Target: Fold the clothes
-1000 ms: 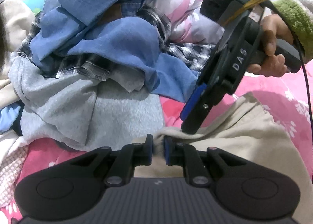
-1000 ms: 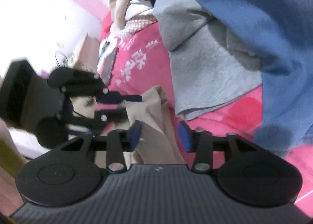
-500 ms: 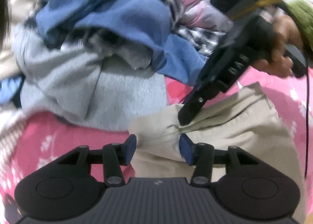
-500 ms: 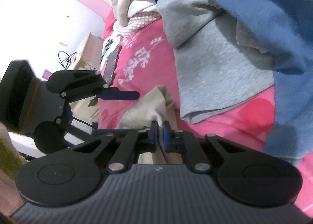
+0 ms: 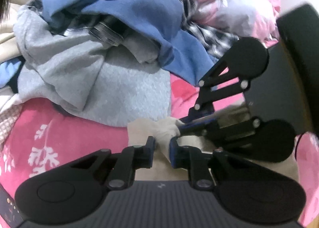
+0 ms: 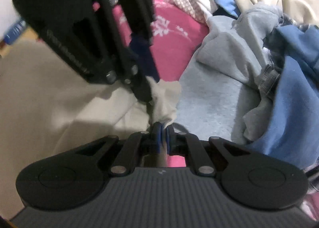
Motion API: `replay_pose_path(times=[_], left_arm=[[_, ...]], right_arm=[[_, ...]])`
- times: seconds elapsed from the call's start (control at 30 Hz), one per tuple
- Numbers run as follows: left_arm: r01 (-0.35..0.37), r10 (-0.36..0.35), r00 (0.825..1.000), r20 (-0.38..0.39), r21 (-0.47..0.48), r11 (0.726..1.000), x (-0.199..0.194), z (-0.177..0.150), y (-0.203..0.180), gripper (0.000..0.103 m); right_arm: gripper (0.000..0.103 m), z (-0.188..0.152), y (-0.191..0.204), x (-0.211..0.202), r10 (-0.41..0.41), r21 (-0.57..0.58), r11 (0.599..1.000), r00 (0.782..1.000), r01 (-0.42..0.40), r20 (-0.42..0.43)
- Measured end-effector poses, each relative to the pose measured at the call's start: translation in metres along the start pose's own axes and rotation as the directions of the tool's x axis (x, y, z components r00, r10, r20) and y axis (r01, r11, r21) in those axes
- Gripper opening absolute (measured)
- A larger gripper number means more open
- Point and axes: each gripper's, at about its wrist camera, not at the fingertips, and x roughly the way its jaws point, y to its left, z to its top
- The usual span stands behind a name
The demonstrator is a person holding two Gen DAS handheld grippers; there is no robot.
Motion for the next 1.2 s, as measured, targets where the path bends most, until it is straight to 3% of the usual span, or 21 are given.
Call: replay_pose_path(times=[0.07, 0.13, 0.2, 0.27, 0.4, 0.53, 0.6, 0.73, 0.8, 0.87, 0.97, 1.07, 1.2], left_arm=[[0.014, -0.014, 1.0, 0.019, -0.018, 1.0, -0.005, 0.003, 0.007, 0.034], [0.021, -0.019, 0.997, 0.078, -0.034, 0.999, -0.016, 0.006, 0.016, 0.047], [0.022, -0.017, 0.992, 0.129, -0.037, 0.999, -0.024, 0.011, 0.022, 0.049], [0.028, -0.024, 0.99, 0.138, -0.023, 0.999, -0.019, 0.019, 0.024, 0.049], [0.064, -0.073, 0.993, 0.092, 0.1, 0.993, 0.01, 0.033, 0.012, 0.048], [0.102, -0.099, 0.995, -0.025, 0.149, 0.984, 0.038, 0.035, 0.005, 0.043], [0.11, -0.105, 0.994, -0.037, 0.177, 0.978, 0.04, 0.032, 0.004, 0.043], [0.118, -0.109, 0.993, -0.055, 0.221, 0.968, 0.038, 0.026, 0.001, 0.043], [0.137, -0.126, 0.99, -0.058, 0.244, 0.96, 0.037, 0.024, 0.0, 0.043], [0.144, -0.133, 0.989, -0.059, 0.268, 0.952, 0.036, 0.023, -0.003, 0.043], [0.142, -0.132, 0.99, -0.054, 0.308, 0.941, 0.036, 0.023, -0.004, 0.042], [0.169, -0.158, 0.986, -0.061, 0.288, 0.943, 0.037, 0.025, 0.002, 0.042], [0.201, -0.19, 0.98, -0.063, 0.277, 0.94, 0.038, 0.026, 0.008, 0.043]], right_arm=[[0.005, 0.0, -0.009, 0.0, 0.016, 0.106, 0.994, 1.0, -0.016, 0.005], [0.007, -0.006, -0.032, -0.007, 0.071, 0.294, 0.952, 0.996, -0.081, 0.044], [0.017, -0.019, -0.059, -0.016, 0.134, 0.486, 0.859, 0.987, -0.16, 0.089], [0.027, -0.035, -0.081, -0.024, 0.182, 0.644, 0.73, 0.973, -0.231, 0.143], [0.028, -0.061, -0.086, -0.047, 0.115, 0.747, 0.644, 0.986, -0.167, 0.121], [0.028, -0.099, -0.086, -0.084, 0.015, 0.86, 0.496, 0.992, -0.117, 0.126], [0.026, -0.117, -0.084, -0.094, -0.006, 0.901, 0.424, 0.994, -0.093, 0.105], [0.026, -0.135, -0.076, -0.085, 0.057, 0.932, 0.318, 0.985, -0.173, 0.163], [0.028, -0.142, -0.071, -0.069, 0.142, 0.938, 0.294, 0.979, -0.186, 0.149], [0.027, -0.14, -0.065, -0.057, 0.206, 0.939, 0.326, 0.978, -0.11, 0.043], [0.027, -0.139, -0.072, -0.063, 0.202, 0.943, 0.313, 0.978, -0.116, 0.053], [0.028, -0.141, -0.088, -0.072, 0.187, 0.938, 0.31, 0.977, -0.155, 0.099], [0.028, -0.143, -0.114, -0.067, 0.16, 0.933, 0.253, 0.962, -0.257, 0.221]])
